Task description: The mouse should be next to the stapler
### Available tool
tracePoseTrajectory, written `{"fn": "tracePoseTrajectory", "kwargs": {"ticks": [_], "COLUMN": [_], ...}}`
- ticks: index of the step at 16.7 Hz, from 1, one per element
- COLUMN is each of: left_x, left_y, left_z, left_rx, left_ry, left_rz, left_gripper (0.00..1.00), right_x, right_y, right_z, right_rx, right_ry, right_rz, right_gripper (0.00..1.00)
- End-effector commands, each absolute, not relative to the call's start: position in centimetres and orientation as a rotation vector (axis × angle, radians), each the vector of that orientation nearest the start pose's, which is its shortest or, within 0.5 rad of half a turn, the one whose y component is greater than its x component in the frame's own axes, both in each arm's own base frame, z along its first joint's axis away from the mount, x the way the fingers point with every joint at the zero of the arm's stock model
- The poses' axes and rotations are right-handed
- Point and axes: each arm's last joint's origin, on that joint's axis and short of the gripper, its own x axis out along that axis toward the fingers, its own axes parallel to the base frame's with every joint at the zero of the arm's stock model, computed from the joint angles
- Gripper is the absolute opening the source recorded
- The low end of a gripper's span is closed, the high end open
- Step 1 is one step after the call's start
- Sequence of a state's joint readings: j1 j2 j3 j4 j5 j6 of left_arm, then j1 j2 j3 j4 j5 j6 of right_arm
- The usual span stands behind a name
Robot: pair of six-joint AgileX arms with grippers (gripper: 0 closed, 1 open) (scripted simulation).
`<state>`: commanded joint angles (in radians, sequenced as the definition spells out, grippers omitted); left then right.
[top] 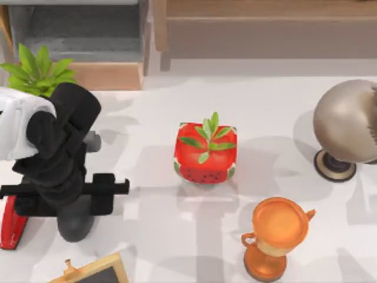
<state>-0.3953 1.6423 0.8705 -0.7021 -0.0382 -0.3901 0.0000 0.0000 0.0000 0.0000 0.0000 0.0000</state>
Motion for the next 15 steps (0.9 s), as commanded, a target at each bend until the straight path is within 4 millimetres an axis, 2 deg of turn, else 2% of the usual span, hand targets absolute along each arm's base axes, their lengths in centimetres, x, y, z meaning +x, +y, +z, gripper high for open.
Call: {"fn": "tracePoseTrajectory", "kwargs": {"ticks": [9, 15], "left_x": [25.14, 25.14], "left_y": [-10.26, -10.26], "left_z": [13.65, 13.65], "left_rx": [-0.001, -0.001], "left_ry": [1.467, 1.467], "left_rz": [-0.002, -0.002], "left_gripper": [0.98, 1.0], "right_x": [10.57, 10.57], "right_y": [-0.12, -0.12], "right_z": [16.0, 16.0], "right_rx": [0.0, 0.0], "right_ry": [0.0, 0.0], "right_rz": [0.0, 0.0], "right_gripper": [1.0, 1.0]}}
